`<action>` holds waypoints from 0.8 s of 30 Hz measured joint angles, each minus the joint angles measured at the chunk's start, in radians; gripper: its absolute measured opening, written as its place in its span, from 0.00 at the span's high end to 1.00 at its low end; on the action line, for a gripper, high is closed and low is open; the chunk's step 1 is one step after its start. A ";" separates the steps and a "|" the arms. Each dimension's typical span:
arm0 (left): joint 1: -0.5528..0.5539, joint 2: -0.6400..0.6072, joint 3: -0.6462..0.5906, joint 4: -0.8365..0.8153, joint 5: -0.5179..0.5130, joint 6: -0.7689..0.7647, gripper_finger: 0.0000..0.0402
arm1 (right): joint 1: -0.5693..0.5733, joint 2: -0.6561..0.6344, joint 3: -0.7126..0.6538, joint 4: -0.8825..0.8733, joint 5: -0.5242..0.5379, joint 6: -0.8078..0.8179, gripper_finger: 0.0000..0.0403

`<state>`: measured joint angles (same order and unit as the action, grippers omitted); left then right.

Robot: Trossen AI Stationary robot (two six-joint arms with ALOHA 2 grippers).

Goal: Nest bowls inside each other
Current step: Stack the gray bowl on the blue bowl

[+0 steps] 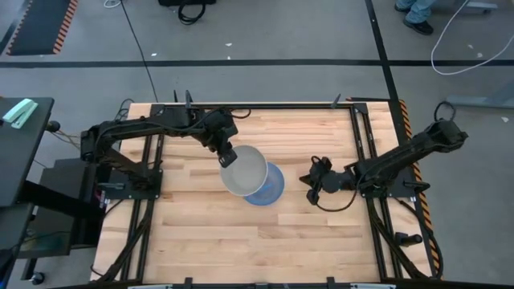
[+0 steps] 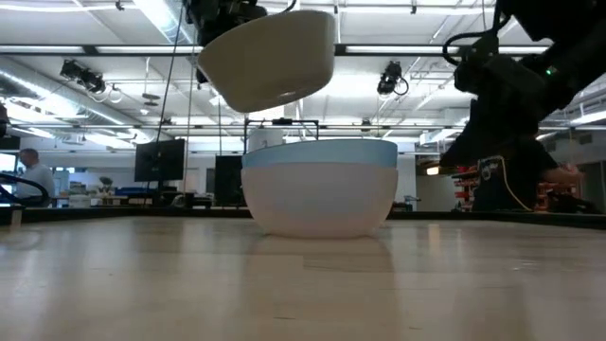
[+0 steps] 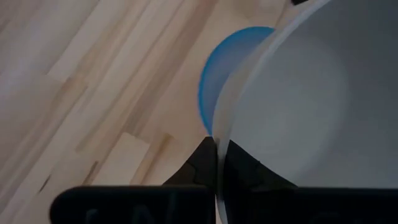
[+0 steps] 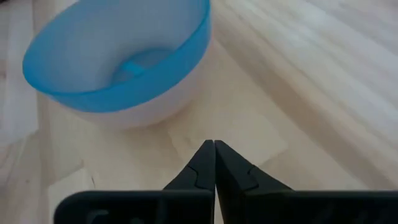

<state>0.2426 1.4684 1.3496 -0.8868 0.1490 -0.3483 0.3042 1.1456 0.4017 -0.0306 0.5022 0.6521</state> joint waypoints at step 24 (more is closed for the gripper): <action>-0.013 0.316 0.214 -0.055 0.099 0.065 0.97 | 0.045 0.435 0.181 0.292 -0.007 -0.155 0.99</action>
<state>0.2295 1.7849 1.5640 -0.9422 0.2478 -0.2837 0.3496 1.5803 0.5832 0.2618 0.4950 0.4971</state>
